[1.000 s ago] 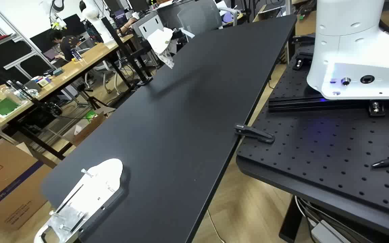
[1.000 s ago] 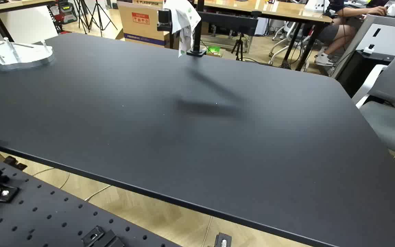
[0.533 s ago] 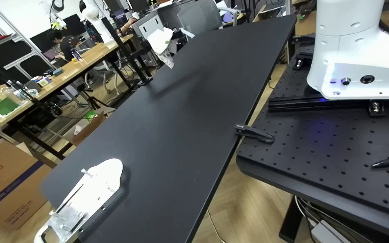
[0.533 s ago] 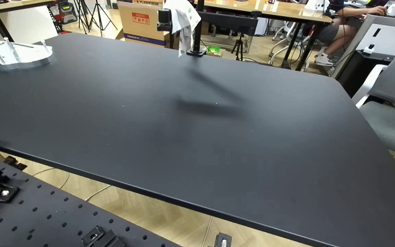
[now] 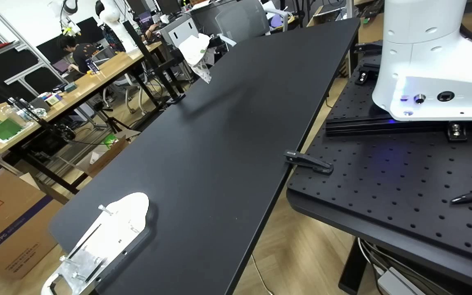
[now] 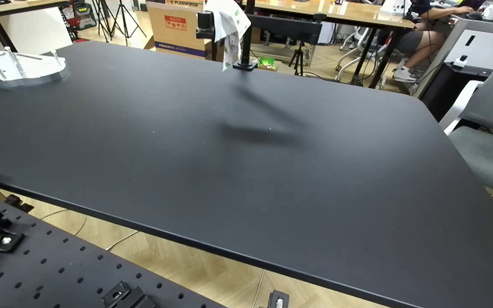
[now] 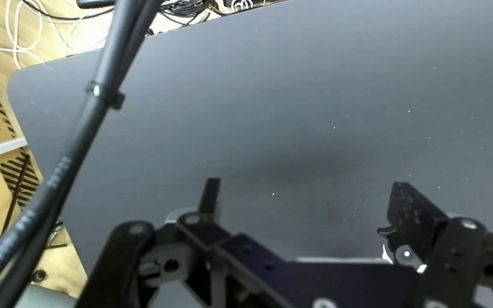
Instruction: Put the cloth on the table
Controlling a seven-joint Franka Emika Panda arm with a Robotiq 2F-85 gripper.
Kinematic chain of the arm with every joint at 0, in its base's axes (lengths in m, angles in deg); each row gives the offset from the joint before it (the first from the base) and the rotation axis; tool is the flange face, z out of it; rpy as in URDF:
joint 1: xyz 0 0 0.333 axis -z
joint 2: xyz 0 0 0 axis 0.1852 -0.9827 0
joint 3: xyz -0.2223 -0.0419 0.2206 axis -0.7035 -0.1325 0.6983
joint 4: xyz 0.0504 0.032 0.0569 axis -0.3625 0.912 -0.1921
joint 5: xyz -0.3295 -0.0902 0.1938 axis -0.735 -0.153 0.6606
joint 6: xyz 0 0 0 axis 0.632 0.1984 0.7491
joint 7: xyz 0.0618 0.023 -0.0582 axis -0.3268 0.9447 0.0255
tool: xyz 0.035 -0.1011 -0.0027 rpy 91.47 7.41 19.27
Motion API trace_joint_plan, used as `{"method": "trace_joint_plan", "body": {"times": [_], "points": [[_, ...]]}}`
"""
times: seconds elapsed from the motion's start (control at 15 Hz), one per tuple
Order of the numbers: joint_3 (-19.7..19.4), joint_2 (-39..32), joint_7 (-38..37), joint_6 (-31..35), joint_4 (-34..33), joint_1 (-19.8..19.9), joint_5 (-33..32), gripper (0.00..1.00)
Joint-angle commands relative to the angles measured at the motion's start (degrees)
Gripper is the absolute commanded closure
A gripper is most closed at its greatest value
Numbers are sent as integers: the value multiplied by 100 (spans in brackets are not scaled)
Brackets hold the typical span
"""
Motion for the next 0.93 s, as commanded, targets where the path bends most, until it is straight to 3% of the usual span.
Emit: {"method": "trace_joint_plan", "body": {"times": [0.0, 0.47, 0.87], "points": [[-28, -458, -79, 479, -153, -127, 41, 0], [231, -2146, 212, 1298, -875, -612, 213, 0], [432, -3478, 363, 1326, -2011, -807, 171, 0]]}}
